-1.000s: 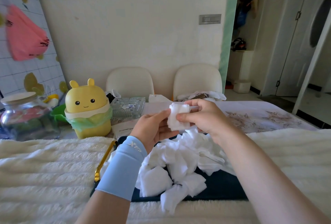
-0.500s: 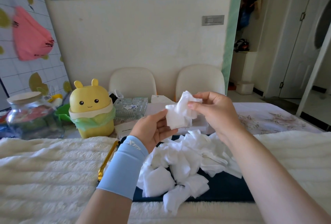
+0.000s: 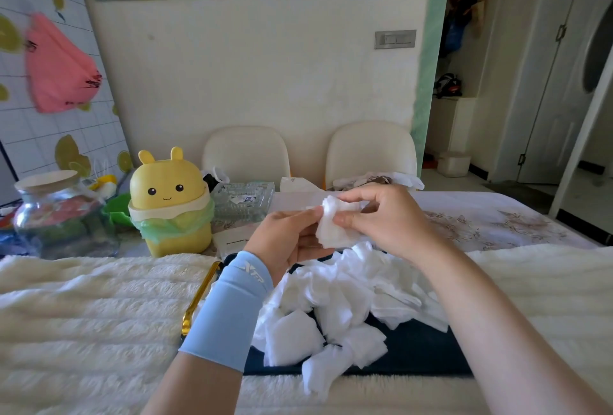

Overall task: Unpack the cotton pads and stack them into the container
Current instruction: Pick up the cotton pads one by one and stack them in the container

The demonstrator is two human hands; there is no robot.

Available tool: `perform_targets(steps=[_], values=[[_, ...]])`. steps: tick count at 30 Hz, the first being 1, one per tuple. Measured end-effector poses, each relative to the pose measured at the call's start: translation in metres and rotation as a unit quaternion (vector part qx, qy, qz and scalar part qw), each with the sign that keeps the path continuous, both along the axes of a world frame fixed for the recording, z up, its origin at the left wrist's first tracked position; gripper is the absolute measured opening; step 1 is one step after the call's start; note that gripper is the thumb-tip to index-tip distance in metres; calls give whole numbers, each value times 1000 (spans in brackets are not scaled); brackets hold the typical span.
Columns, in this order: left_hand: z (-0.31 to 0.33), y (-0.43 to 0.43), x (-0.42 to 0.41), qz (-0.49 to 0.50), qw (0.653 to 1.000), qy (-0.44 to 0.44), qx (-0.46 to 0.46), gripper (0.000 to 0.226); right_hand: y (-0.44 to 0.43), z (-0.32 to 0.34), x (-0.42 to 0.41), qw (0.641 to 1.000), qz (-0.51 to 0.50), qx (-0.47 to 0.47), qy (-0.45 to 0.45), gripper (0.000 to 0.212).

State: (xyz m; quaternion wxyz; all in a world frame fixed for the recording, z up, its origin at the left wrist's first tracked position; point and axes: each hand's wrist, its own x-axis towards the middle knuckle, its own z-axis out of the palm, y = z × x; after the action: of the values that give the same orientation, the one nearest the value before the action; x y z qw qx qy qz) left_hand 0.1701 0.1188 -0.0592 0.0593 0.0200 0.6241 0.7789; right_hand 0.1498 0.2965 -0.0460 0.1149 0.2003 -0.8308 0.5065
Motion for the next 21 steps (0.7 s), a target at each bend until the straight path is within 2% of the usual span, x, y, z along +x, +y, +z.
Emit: perform_targets(steps=[8, 12, 14, 17, 21], values=[[1, 1, -1, 3, 991, -67, 114, 26, -7, -4, -4, 989, -39, -40, 135, 23], [-2, -1, -3, 45, 993, -59, 94, 25, 0, 6, -2, 976, -11, -209, 60, 22], [-2, -1, -3, 57, 996, -41, 63, 23, 7, 11, -1, 971, 23, -239, 7, 20], [-1, 1, -1, 39, 999, -18, 24, 25, 12, 13, 2, 983, 75, -159, -47, 26], [-1, 2, 1, 1, 1000, -1, -27, 28, 8, 10, 5, 998, 36, -29, -49, 44]])
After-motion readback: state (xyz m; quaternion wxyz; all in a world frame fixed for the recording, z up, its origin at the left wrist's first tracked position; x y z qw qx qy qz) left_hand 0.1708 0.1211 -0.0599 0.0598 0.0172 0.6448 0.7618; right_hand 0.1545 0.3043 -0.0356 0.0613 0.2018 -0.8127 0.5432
